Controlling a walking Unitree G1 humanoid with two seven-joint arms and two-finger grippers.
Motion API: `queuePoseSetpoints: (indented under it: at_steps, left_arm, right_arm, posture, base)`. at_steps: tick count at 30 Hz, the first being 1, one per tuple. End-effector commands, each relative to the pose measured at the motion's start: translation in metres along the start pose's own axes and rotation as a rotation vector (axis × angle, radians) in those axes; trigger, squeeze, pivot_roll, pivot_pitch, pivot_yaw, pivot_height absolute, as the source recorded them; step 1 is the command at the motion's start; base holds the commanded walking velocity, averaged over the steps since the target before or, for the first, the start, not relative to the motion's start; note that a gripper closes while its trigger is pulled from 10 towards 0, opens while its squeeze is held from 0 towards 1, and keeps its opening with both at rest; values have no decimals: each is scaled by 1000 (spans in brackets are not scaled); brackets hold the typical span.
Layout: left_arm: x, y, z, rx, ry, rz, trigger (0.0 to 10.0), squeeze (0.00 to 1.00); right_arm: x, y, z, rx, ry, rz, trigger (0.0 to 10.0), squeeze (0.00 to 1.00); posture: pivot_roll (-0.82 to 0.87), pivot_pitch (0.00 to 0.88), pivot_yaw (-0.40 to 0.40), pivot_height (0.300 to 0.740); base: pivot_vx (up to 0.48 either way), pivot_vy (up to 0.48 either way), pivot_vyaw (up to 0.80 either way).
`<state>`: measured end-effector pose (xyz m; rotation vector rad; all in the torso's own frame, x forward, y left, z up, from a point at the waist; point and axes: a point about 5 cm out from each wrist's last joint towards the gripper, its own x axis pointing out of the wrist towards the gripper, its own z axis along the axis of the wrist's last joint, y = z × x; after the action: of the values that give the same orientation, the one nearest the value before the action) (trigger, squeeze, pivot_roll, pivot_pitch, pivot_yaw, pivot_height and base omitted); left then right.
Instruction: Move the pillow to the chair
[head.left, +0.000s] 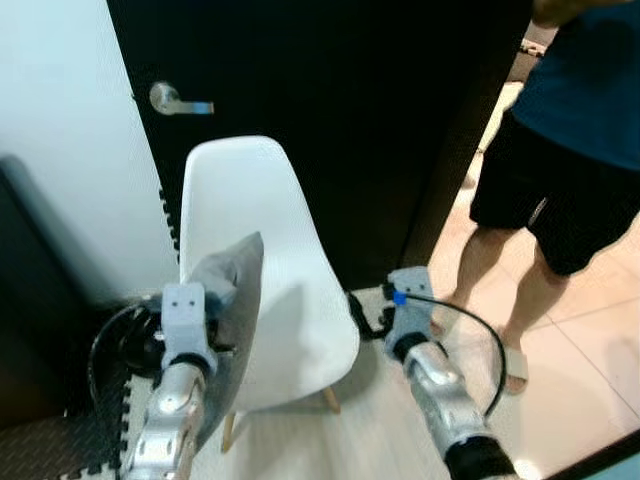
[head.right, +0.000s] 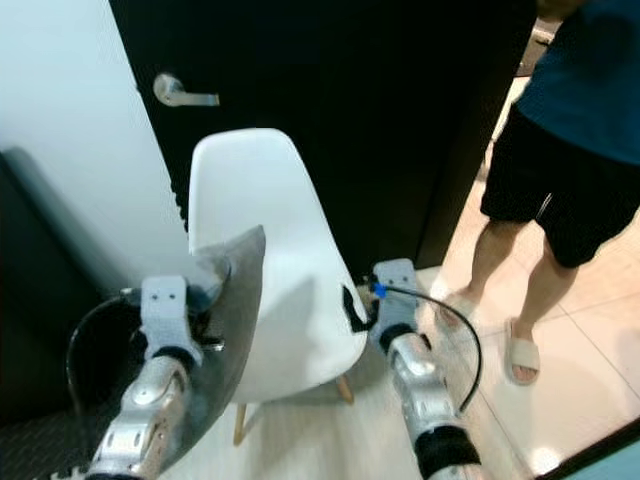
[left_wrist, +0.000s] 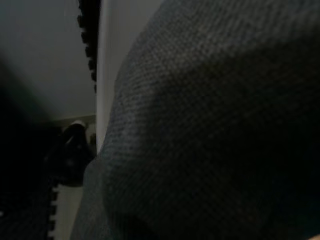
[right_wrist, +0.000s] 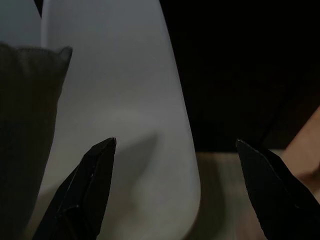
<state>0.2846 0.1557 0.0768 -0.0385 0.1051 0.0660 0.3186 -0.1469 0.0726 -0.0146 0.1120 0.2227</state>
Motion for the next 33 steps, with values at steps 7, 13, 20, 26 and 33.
queuePoseSetpoints:
  at_steps: [7,13,20,26,33]
  left_arm:
    - [0,9,18,0,-101,25,10000,0]
    - [0,10,19,11,-100,29,10000,0]
    - [0,12,20,30,-104,35,10000,0]
    - [1,11,9,65,-32,29,10000,0]
    - [5,14,3,91,12,82,10000,0]
  right_arm:
    - [1,11,-2,19,-3,27,10000,0]
    - [1,12,-2,22,-4,28,10000,0]
    - [1,13,-3,28,-7,29,10000,0]
    - [2,14,-3,28,-4,31,10000,0]
    - [4,12,-1,23,-5,29,10000,0]
  posture:
    - [51,33,-10,740]
    - [55,37,-10,740]
    - [63,40,-8,740]
    - [66,39,-8,740]
    - [64,42,-7,740]
  base:
    - [124,0,0]
    - [0,0,0]
    - [0,0,0]
    - [0,0,0]
    - [0,0,0]
